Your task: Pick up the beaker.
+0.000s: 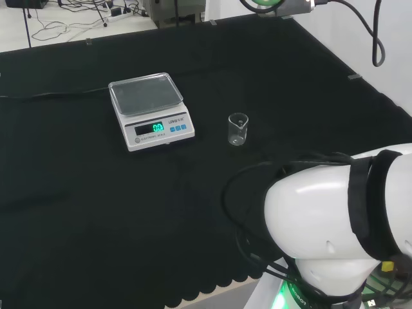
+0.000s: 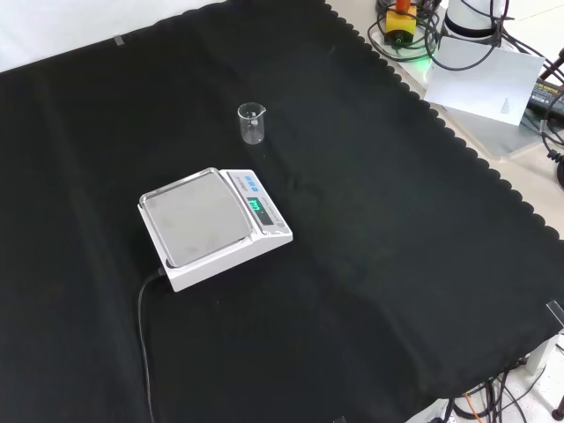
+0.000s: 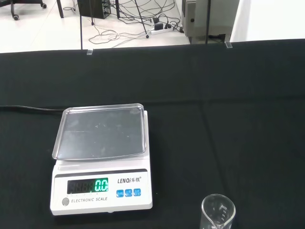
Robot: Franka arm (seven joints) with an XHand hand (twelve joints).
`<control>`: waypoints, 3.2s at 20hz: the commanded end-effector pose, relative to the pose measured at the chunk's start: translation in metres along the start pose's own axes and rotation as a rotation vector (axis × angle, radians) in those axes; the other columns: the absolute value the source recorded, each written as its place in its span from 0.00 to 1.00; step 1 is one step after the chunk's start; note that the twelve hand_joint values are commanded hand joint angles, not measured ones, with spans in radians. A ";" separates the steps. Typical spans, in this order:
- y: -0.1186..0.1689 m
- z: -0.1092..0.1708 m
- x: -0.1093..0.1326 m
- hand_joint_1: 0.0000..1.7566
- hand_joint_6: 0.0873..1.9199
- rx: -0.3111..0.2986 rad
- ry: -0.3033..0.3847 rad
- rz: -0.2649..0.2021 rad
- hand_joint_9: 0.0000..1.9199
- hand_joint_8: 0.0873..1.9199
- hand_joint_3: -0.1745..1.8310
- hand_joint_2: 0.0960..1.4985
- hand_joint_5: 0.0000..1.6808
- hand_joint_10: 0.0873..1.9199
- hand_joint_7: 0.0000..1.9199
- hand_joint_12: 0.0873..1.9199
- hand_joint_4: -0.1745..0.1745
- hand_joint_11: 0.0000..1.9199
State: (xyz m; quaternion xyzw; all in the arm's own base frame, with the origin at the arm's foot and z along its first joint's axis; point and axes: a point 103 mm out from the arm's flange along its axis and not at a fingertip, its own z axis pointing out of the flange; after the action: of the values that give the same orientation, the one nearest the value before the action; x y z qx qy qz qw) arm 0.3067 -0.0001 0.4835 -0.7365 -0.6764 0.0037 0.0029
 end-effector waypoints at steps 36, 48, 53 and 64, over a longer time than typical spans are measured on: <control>0.067 0.179 -0.129 0.32 0.19 0.115 0.197 -0.071 0.39 0.26 0.03 0.68 0.34 0.29 0.35 0.74 0.49 0.10; 0.087 0.182 -0.081 0.32 0.20 0.149 0.188 -0.071 0.38 0.27 0.02 0.69 0.34 0.31 0.34 0.74 0.48 0.09; 0.093 0.190 -0.078 0.32 0.20 0.160 0.197 -0.072 0.38 0.27 0.02 0.69 0.34 0.31 0.34 0.74 0.47 0.09; 0.119 0.232 -0.061 0.32 0.21 0.243 0.224 -0.100 0.38 0.28 0.01 0.69 0.33 0.31 0.34 0.74 0.47 0.10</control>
State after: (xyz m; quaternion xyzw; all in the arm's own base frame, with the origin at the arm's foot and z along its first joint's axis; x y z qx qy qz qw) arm 0.4020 -0.0804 0.2664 -0.7013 -0.6966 0.0027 0.1516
